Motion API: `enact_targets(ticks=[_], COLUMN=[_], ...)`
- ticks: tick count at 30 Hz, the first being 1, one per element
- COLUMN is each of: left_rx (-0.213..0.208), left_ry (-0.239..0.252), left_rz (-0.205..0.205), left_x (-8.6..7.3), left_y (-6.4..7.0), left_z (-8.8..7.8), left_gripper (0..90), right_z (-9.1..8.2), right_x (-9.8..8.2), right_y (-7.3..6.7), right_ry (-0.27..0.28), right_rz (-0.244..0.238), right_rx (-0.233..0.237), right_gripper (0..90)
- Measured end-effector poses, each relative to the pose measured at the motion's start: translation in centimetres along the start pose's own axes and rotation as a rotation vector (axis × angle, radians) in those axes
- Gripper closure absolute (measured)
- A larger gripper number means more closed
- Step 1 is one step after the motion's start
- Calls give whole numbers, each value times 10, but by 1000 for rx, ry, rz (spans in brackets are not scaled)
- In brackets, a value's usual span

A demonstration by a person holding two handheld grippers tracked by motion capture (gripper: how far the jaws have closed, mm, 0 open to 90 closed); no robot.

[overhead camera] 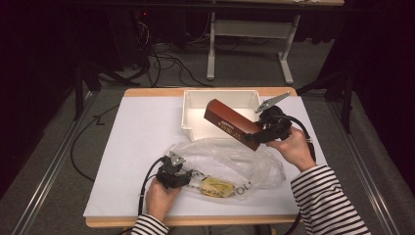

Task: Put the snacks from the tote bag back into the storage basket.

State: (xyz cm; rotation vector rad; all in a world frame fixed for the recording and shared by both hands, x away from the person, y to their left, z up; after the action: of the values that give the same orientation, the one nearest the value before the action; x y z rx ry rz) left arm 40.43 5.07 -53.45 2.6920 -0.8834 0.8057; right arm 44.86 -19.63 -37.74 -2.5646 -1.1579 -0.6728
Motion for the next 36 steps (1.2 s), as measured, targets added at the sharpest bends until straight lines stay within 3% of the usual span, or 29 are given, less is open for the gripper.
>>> enact_targets(ticks=[17, 36], left_rx=[-3, -2], left_ry=[5, 14], left_rz=[-2, -2], left_x=[-1, -1], left_y=[0, 0], left_z=[0, 0], left_gripper=[478, 479], right_z=[8, 53], right_x=[22, 32], right_y=[27, 55], right_ry=[-43, -142], right_rz=[19, 52], right_rx=[-36, -52], right_gripper=[429, 429])
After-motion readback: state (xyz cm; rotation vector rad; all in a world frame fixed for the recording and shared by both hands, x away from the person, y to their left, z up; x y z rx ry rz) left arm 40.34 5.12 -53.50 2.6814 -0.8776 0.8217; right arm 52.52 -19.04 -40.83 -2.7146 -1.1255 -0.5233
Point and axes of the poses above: each handheld gripper's, and its own axes: z roughly forward along the jaws, x roughly out of its top, y roughly to its right, the point moved 8 cm from there along z, roughly forward along the jaws, and after that the axes turned 9 degrees about -y, right-handed, at the moved point
